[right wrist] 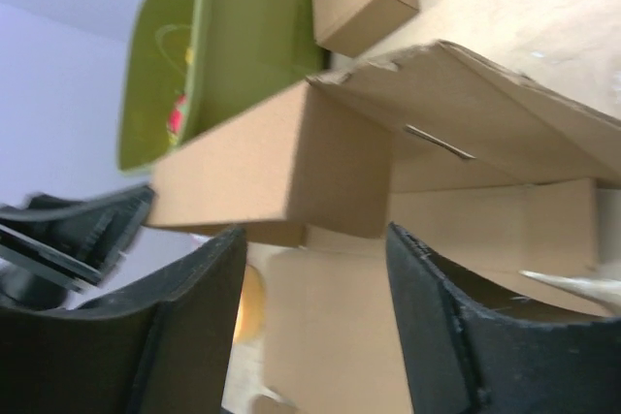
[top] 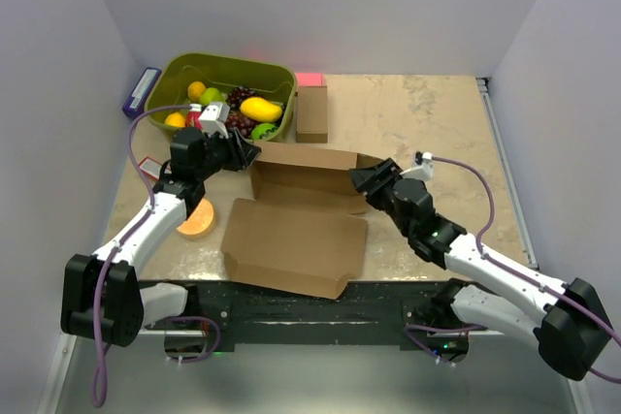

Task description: Fold the paper box

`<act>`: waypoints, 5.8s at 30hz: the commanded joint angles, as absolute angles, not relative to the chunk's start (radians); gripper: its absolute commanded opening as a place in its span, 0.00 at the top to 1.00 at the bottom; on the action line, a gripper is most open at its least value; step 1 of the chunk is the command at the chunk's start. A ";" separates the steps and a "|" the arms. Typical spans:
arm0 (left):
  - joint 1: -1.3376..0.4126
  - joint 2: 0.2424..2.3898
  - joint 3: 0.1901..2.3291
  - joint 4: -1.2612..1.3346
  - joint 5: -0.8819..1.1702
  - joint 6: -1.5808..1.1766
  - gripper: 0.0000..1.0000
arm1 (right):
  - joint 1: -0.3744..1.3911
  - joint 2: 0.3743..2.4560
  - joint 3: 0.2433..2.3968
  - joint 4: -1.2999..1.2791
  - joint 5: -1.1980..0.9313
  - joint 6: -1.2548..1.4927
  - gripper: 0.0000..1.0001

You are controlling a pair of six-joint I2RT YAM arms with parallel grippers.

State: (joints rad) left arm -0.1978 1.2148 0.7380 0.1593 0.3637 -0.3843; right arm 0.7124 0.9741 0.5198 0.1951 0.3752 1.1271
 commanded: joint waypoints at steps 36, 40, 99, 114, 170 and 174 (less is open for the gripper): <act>-0.195 1.227 0.733 0.117 0.362 -0.377 0.62 | 0.701 1.351 0.546 0.087 0.563 1.014 0.82; -0.195 1.227 0.733 0.117 0.364 -0.377 0.62 | 0.700 1.370 0.552 0.149 0.534 0.979 0.84; -0.195 1.233 0.736 0.124 0.380 -0.387 0.65 | 1.081 1.697 0.989 -0.449 0.983 1.250 0.63; -0.196 1.233 0.736 0.117 0.368 -0.379 0.65 | 1.085 1.264 0.893 -0.380 0.888 0.990 0.37; -0.195 1.252 0.735 0.115 0.370 -0.379 0.66 | 0.795 1.552 0.730 0.078 0.474 0.791 1.00; -0.195 1.253 0.735 0.115 0.373 -0.379 0.66 | 0.801 1.588 0.719 0.107 0.482 0.811 1.00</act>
State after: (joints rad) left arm -0.1894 1.2243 0.7380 0.1783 0.3622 -0.3840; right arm 0.7891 1.5414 0.7425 0.0536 0.5381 0.7841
